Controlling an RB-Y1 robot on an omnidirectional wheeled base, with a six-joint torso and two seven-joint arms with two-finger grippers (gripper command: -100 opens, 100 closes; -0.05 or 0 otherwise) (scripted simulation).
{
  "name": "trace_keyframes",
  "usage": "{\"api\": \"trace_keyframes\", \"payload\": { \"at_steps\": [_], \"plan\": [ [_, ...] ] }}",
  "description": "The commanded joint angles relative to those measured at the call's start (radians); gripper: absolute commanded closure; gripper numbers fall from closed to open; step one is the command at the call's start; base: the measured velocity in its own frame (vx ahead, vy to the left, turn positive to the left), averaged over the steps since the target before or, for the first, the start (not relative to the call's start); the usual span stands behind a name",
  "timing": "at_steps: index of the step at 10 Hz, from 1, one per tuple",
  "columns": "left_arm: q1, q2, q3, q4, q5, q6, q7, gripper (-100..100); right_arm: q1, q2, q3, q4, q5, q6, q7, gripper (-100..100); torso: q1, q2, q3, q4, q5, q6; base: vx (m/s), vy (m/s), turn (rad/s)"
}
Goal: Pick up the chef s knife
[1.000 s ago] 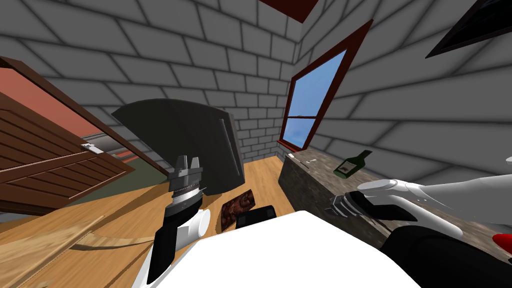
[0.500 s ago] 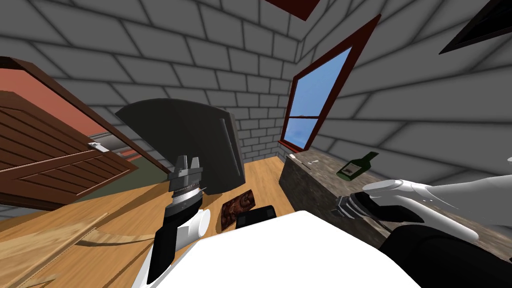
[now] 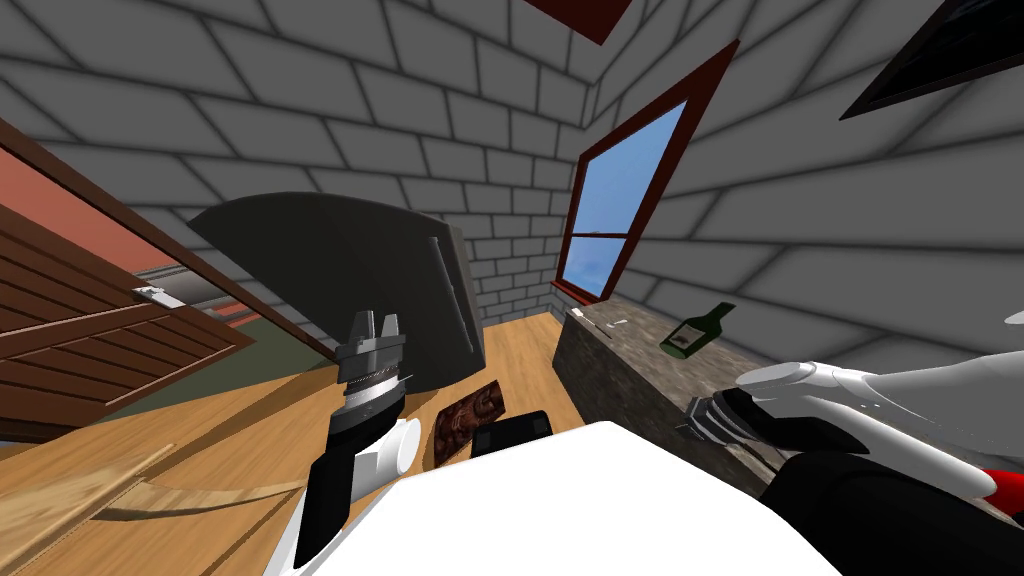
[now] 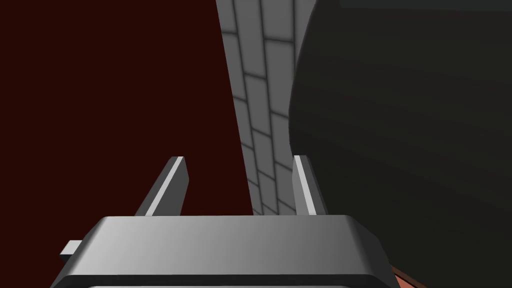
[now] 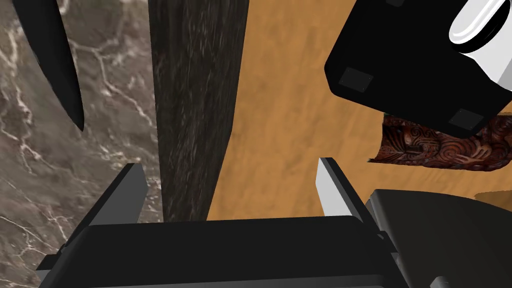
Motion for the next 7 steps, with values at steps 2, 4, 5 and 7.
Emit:
{"api": "trace_keyframes", "payload": {
  "at_steps": [2,4,5,7],
  "plan": [
    [0.000,0.000,0.000,0.000,0.000,0.000,0.000,0,0.018,-0.005,0.017,0.018,-0.003,0.012,-0.012,-100,-0.003,0.004,0.002,0.001,0.000,0.001,-0.090,-0.148,-0.102],
    [0.000,0.000,0.000,0.000,0.000,0.000,0.000,0,0.041,-0.012,0.028,0.036,-0.006,0.023,-0.030,-100,-0.006,0.009,0.005,0.002,-0.001,0.002,-0.120,-0.184,-0.118],
    [0.000,0.000,0.000,0.000,0.000,0.000,0.000,0,0.046,-0.014,0.029,0.039,-0.006,0.025,-0.033,-100,-0.006,0.008,0.005,0.002,-0.001,0.001,-0.050,-0.101,0.000],
    [0.000,0.000,0.000,0.000,0.000,0.000,0.000,0,0.050,-0.013,0.023,0.034,-0.005,0.028,-0.033,0,0.003,0.003,0.002,0.001,0.001,0.000,-0.011,-0.022,0.000]
  ]
}}
